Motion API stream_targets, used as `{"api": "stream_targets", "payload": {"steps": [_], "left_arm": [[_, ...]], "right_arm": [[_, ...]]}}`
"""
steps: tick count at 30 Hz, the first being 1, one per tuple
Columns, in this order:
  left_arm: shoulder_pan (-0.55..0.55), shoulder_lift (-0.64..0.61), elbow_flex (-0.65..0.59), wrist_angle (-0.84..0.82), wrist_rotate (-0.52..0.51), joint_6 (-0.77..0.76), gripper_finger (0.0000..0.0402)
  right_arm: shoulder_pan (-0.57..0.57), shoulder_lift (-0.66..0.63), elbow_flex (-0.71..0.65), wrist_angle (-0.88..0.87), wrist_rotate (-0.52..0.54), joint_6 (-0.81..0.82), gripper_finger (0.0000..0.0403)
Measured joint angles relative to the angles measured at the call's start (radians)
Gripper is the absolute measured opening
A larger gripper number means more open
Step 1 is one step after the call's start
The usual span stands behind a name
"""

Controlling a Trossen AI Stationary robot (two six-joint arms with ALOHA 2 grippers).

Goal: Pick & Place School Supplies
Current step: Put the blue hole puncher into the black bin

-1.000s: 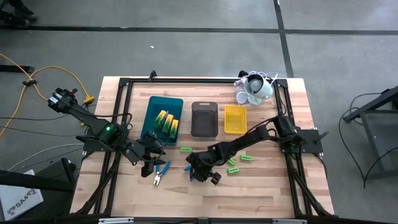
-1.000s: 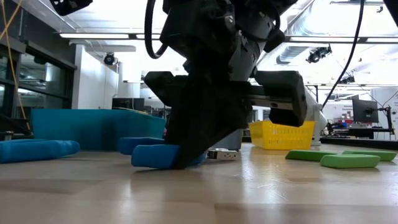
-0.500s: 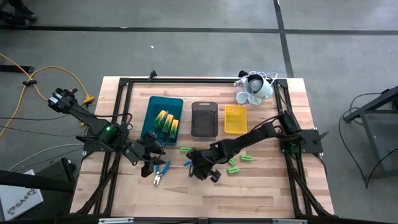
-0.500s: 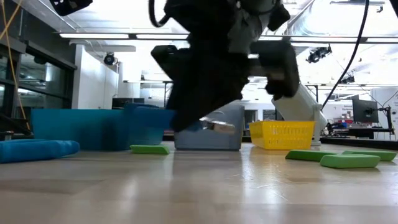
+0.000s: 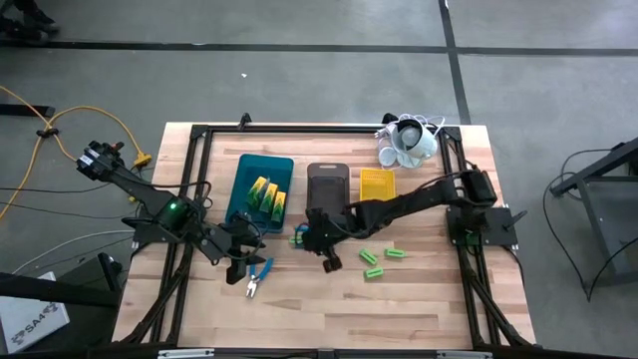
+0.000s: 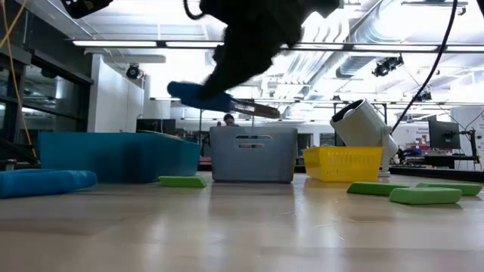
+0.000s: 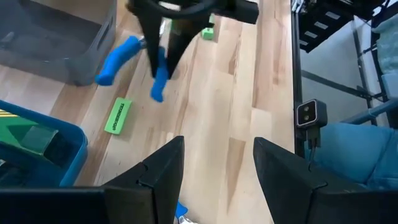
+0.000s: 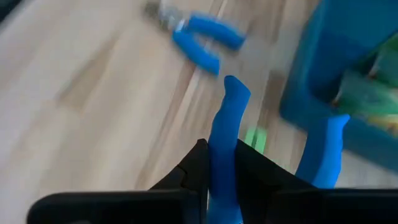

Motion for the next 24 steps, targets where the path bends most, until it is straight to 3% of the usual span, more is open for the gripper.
{"api": "stream_targets", "payload": {"steps": [16, 24], "left_arm": [[0.000, 0.000, 0.000, -0.004, -0.001, 0.000, 0.0188], [0.000, 0.000, 0.000, -0.004, 0.000, 0.000, 0.0188]], "right_arm": [[-0.163, -0.011, 0.002, 0.088, 0.095, 0.256, 0.0048], [-0.185, -0.011, 0.002, 0.090, 0.278, 0.367, 0.0048]]}}
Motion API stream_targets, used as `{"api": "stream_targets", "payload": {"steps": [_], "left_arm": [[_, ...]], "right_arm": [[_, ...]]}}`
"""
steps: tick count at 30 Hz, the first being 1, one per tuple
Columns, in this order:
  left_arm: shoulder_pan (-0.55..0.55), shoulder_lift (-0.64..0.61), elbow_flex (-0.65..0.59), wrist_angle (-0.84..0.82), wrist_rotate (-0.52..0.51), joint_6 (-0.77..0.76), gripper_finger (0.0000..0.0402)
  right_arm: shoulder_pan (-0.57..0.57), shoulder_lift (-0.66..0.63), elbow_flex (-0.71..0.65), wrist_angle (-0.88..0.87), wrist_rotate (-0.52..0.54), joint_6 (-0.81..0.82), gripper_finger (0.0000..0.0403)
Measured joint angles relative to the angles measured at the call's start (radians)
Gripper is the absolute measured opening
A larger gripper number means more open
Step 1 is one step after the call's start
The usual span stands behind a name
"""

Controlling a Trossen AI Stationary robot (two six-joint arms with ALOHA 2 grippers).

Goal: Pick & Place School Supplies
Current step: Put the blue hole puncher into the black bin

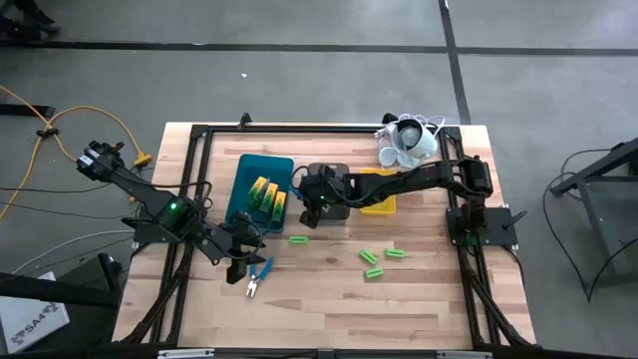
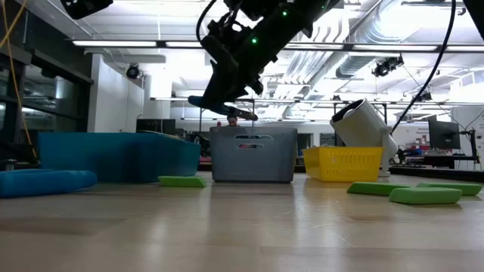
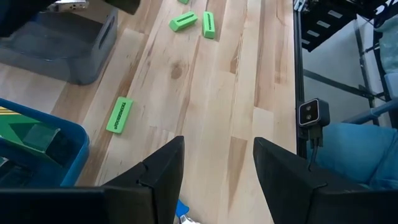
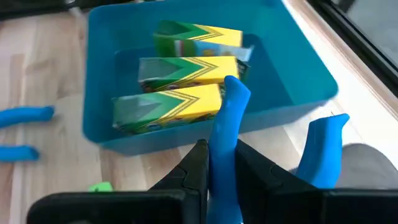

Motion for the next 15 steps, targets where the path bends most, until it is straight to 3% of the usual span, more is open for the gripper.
{"api": "stream_targets", "payload": {"steps": [7, 11, 15], "left_arm": [[0.000, 0.000, 0.000, -0.001, 0.000, 0.000, 0.0188], [0.000, 0.000, 0.000, -0.011, 0.001, 0.023, 0.0188], [0.000, 0.000, 0.000, -0.023, 0.001, 0.037, 0.0188]], "right_arm": [[-0.027, 0.000, 0.000, -0.058, 0.033, 0.165, 0.0048], [-0.024, 0.000, 0.000, -0.117, 0.121, 0.223, 0.0048], [-0.023, 0.000, 0.000, -0.123, 0.119, 0.267, 0.0048]]}}
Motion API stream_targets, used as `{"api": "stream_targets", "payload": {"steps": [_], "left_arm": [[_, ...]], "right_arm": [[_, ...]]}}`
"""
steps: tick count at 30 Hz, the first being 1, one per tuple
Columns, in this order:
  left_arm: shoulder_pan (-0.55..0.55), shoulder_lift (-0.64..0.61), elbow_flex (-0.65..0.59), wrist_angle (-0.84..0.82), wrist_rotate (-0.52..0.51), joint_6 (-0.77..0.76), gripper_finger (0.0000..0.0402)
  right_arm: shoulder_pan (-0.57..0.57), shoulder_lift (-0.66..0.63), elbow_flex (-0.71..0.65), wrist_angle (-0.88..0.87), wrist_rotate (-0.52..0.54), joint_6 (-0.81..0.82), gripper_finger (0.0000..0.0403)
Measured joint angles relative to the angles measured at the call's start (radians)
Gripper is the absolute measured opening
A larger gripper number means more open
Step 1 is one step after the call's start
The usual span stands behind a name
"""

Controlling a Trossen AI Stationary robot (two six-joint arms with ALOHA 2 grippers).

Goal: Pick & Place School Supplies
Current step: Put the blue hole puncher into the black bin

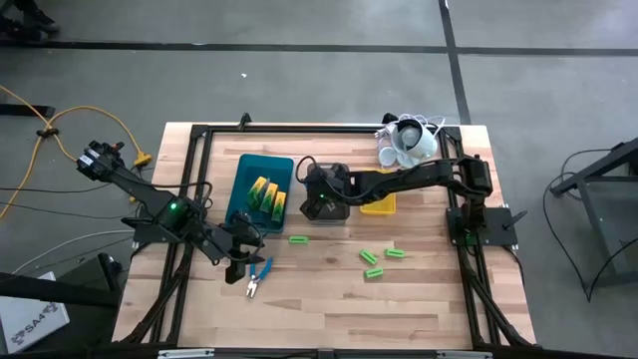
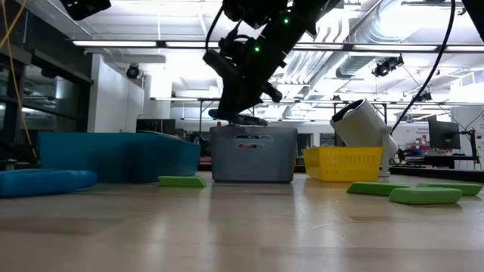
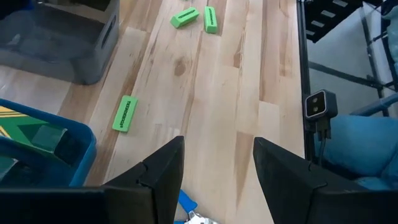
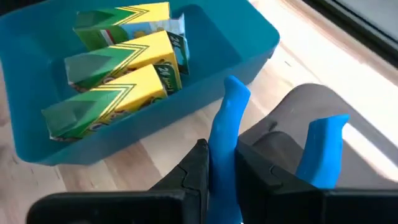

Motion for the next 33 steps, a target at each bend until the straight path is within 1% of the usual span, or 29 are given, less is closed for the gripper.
{"api": "stream_targets", "payload": {"steps": [2, 6, 10, 15, 21, 33], "left_arm": [[0.000, 0.000, 0.000, -0.011, 0.000, 0.000, 0.0188], [0.000, 0.000, 0.000, -0.014, 0.000, 0.000, 0.0188], [0.000, 0.000, 0.000, -0.015, 0.000, 0.000, 0.0188], [0.000, 0.000, 0.000, -0.015, 0.000, 0.000, 0.0188], [0.000, 0.000, 0.000, -0.015, 0.000, 0.000, 0.0188], [0.000, 0.000, 0.000, -0.014, 0.000, -0.001, 0.0188]], "right_arm": [[0.000, 0.000, 0.000, -0.020, 0.000, 0.039, 0.0048], [0.002, 0.019, -0.002, -0.057, 0.036, 0.110, 0.0048], [0.002, 0.021, -0.036, -0.014, 0.045, 0.143, 0.0048], [-0.008, 0.021, -0.087, -0.004, 0.050, 0.187, 0.0048], [-0.024, 0.021, -0.126, 0.050, 0.007, 0.187, 0.0051], [-0.034, 0.021, -0.127, 0.053, -0.020, 0.163, 0.0091]]}}
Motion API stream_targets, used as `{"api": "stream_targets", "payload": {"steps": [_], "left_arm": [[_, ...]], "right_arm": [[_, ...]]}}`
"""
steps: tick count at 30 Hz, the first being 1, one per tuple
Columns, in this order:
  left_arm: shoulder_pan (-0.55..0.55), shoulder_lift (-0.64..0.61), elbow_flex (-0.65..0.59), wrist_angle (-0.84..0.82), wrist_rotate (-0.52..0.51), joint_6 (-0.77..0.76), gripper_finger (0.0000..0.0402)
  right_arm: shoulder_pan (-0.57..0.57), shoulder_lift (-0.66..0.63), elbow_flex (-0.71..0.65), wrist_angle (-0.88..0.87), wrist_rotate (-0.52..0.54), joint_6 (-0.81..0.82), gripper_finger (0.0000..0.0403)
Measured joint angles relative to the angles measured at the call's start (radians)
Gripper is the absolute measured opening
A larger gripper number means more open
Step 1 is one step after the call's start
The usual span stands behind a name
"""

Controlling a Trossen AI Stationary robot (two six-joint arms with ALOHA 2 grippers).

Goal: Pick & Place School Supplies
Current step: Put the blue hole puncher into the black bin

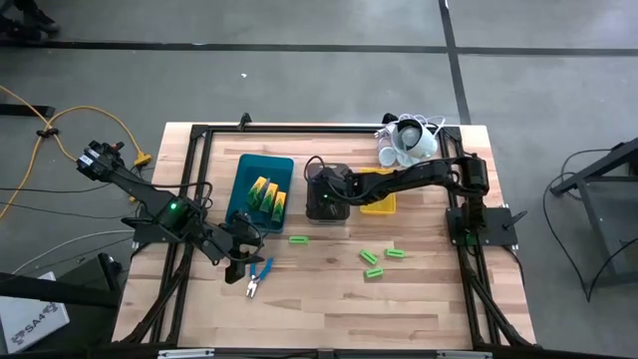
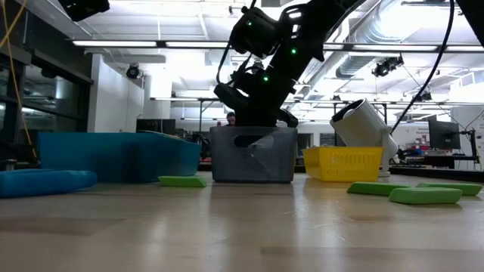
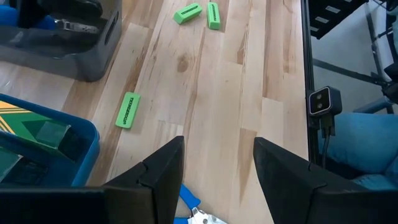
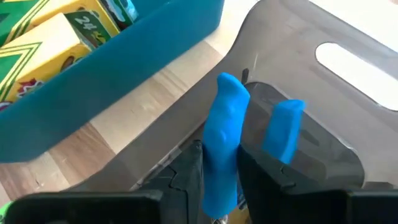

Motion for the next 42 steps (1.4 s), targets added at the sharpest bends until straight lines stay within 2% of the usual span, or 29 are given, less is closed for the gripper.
{"api": "stream_targets", "payload": {"steps": [9, 17, 26, 33, 36, 42], "left_arm": [[0.000, 0.000, 0.000, 0.000, 0.000, -0.001, 0.0188], [0.000, 0.000, 0.000, 0.000, 0.000, -0.003, 0.0188], [0.000, 0.000, 0.000, -0.010, 0.057, -0.002, 0.0188], [-0.006, 0.049, 0.001, -0.033, 0.070, -0.010, 0.0188], [-0.007, 0.091, 0.001, -0.040, 0.071, -0.049, 0.0188], [-0.007, 0.192, 0.001, -0.062, 0.072, -0.223, 0.0188]], "right_arm": [[0.000, 0.000, 0.000, 0.004, 0.003, -0.009, 0.0105], [0.000, -0.009, 0.000, 0.038, -0.012, -0.085, 0.0114], [-0.006, -0.147, 0.000, 0.041, -0.113, -0.217, 0.0116], [0.005, -0.267, 0.001, 0.017, -0.225, -0.297, 0.0113], [0.020, -0.298, 0.002, 0.015, -0.259, -0.321, 0.0112], [0.066, -0.326, 0.001, -0.012, -0.337, -0.347, 0.0112]]}}
